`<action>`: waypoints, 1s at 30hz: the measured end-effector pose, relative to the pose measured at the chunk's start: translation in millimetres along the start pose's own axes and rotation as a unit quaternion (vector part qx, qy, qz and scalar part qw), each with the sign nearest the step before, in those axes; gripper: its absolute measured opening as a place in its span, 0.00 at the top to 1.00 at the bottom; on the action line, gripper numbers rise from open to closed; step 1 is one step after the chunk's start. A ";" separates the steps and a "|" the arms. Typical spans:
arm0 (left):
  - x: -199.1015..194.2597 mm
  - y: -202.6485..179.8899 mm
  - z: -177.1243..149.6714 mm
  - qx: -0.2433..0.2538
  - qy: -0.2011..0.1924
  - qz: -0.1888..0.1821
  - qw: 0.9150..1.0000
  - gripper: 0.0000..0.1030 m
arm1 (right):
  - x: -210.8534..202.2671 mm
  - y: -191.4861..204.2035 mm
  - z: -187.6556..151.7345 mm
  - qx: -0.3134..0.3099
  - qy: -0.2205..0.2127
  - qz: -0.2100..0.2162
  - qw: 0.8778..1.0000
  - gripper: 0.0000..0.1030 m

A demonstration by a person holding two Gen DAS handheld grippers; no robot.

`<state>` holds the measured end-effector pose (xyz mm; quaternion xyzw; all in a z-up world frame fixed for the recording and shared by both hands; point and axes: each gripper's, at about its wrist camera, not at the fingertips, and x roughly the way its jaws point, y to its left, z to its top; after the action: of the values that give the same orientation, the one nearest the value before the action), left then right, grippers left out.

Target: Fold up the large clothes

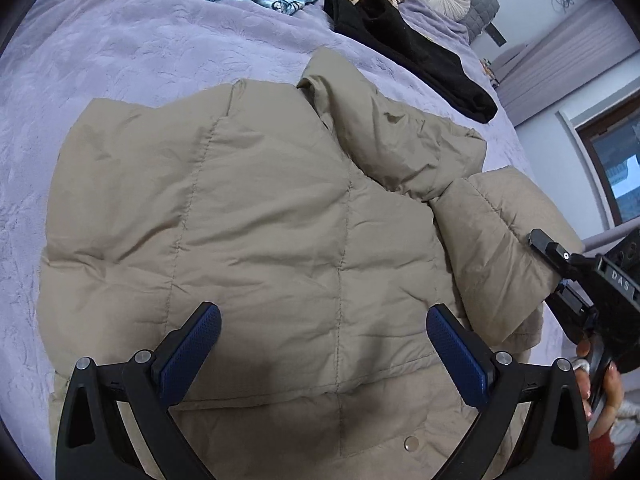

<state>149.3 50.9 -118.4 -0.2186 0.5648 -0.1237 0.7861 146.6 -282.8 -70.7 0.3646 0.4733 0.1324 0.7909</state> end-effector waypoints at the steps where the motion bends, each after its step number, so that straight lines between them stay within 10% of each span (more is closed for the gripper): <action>1: -1.9 4.9 1.9 -0.013 -0.001 -0.009 1.000 0.00 | 5.2 17.9 -4.3 -0.042 0.007 -0.003 0.999 0.87; 7: -19.8 42.2 14.4 -0.097 -0.018 -0.115 0.988 0.00 | 49.5 93.5 -63.7 -0.250 0.080 -0.043 0.964 0.86; 15: 0.7 35.4 16.3 -0.100 0.027 -0.232 0.967 0.00 | 90.6 92.3 -105.3 -0.298 0.147 -0.091 0.939 0.73; 18: 11.0 27.3 18.0 -0.102 0.035 -0.235 0.966 0.00 | 79.0 92.9 -106.3 -0.303 0.152 -0.081 0.937 0.25; 25: 34.0 -1.8 18.6 -0.046 0.066 -0.179 0.981 0.02 | 19.5 51.5 -96.9 -0.268 0.125 -0.086 0.952 0.23; 27: 42.5 -15.7 17.8 -0.023 0.085 -0.181 0.980 0.25 | 5.2 29.7 -94.8 -0.245 0.131 -0.089 0.956 0.26; 30: 56.7 -30.9 15.7 -0.002 0.117 -0.165 0.979 0.89 | -7.0 -1.3 -94.7 -0.219 0.144 -0.106 0.959 0.53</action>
<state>184.5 2.0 -146.6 -0.2941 0.6092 -0.2752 0.6831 62.7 -244.9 -94.2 0.1075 0.5775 0.1992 0.7844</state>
